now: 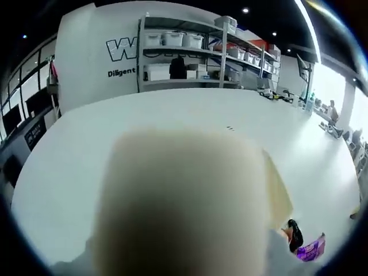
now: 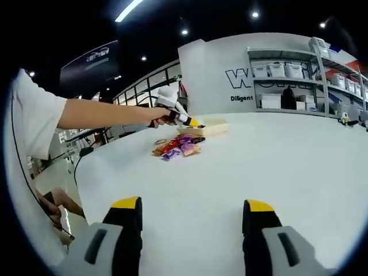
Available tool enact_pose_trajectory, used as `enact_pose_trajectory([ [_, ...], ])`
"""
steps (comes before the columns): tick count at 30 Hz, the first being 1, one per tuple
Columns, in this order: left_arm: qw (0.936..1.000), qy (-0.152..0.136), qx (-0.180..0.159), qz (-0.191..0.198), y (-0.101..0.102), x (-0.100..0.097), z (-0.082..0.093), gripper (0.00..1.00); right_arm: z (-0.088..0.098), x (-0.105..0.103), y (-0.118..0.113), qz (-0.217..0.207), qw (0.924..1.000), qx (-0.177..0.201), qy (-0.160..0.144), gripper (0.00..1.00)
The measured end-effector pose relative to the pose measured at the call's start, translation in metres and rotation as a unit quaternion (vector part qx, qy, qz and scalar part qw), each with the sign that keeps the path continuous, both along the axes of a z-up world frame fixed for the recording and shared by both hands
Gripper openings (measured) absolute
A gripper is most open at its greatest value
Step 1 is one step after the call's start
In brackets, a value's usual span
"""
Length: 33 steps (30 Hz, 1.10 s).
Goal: Place the target food into the container with the food tongs after gripping and lifting it, then release it inside without dropping or visibly crushing the food.
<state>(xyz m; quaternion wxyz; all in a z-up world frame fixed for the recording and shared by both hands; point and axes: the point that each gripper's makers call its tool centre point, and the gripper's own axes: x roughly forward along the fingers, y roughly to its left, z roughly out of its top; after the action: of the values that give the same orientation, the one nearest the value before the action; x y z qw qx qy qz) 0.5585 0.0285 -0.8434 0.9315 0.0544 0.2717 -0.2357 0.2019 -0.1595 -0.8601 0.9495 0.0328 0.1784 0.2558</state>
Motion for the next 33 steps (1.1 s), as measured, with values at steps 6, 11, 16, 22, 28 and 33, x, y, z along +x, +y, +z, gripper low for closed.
enact_pose_trajectory([
  [6,0.9996,-0.029,-0.005,-0.005,-0.003,0.002,0.017,0.28,0.004,-0.001,-0.001,-0.002,1.0,0.002,-0.004,0.68],
  [11,0.9985,-0.052,-0.003,-0.014,-0.004,-0.002,0.036,0.27,0.006,-0.002,-0.001,-0.003,1.0,0.001,-0.007,0.68],
  [16,0.9978,-0.06,-0.002,-0.029,-0.005,-0.019,0.045,0.27,0.009,-0.004,0.002,0.0,0.9999,0.001,-0.01,0.68],
  [22,0.9973,-0.057,-0.006,-0.046,-0.006,-0.043,0.05,0.27,0.013,-0.006,0.007,0.006,0.9998,0.001,-0.017,0.68],
  [28,0.9968,-0.06,-0.007,-0.053,-0.002,-0.067,0.05,0.27,0.016,-0.008,0.013,0.012,0.9997,0.004,-0.021,0.68],
  [33,0.9977,-0.039,-0.002,-0.056,0.004,-0.092,0.035,0.27,0.017,-0.012,0.018,0.018,0.9996,0.004,-0.023,0.68],
])
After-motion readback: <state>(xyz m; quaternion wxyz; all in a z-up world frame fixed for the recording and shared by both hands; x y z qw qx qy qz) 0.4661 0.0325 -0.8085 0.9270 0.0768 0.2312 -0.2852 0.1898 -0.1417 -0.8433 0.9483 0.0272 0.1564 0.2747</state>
